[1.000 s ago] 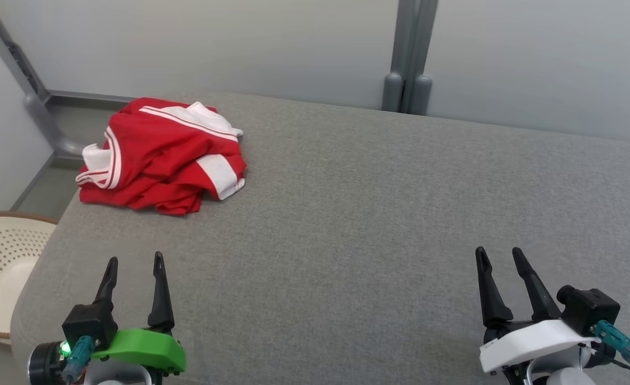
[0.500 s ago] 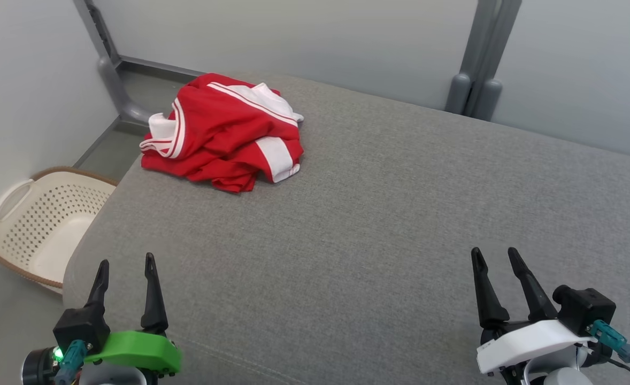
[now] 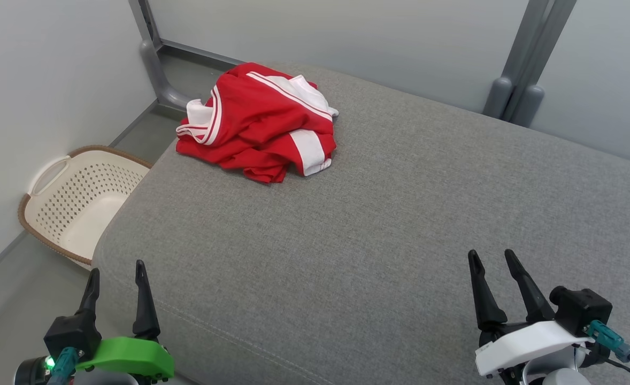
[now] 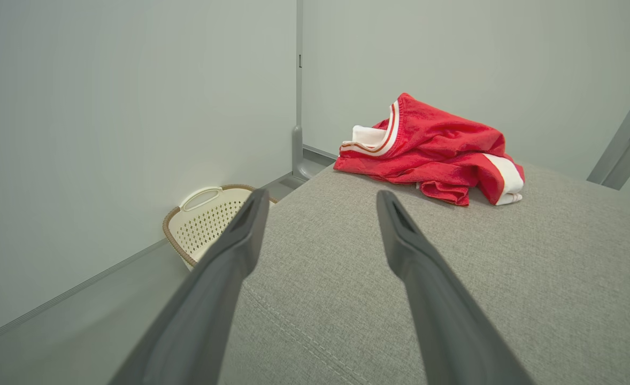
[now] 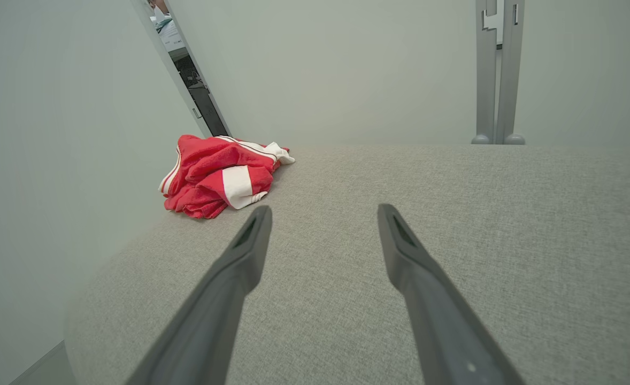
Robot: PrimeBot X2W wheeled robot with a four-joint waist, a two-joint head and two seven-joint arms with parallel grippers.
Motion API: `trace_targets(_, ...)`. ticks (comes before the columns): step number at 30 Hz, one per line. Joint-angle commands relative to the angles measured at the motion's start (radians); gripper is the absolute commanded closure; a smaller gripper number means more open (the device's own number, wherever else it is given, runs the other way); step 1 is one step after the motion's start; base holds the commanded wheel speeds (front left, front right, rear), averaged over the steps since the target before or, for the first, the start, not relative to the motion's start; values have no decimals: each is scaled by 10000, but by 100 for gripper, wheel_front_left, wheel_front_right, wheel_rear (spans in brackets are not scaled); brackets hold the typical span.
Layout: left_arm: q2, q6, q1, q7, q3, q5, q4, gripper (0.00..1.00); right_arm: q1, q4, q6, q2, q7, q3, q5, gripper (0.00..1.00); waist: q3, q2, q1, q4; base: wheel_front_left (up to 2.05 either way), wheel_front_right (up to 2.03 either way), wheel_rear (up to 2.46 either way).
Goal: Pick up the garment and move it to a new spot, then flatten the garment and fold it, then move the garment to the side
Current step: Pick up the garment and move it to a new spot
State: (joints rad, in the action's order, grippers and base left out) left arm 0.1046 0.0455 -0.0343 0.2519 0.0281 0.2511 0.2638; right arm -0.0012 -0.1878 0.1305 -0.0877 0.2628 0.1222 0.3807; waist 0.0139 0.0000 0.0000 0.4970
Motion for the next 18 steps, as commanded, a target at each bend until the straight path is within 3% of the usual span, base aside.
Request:
trace_targets(1,36,50,48,47,-42,59,14,0,-46,-17,4,-79,31,23,81,0,14,0,0,-9,0,0,0)
trace_targets(10,-73,190,-175,103,-171,254,-82,0,-273,37,4,-237,-62,95,90,0,303,0,0,-475,0,0,0)
trace_targets(18,227,99,-1576,116,-396,359,-314,0,-626,430,4,-649,-235,-132,-121,0,1195,0,0,-1472,0,0,0)
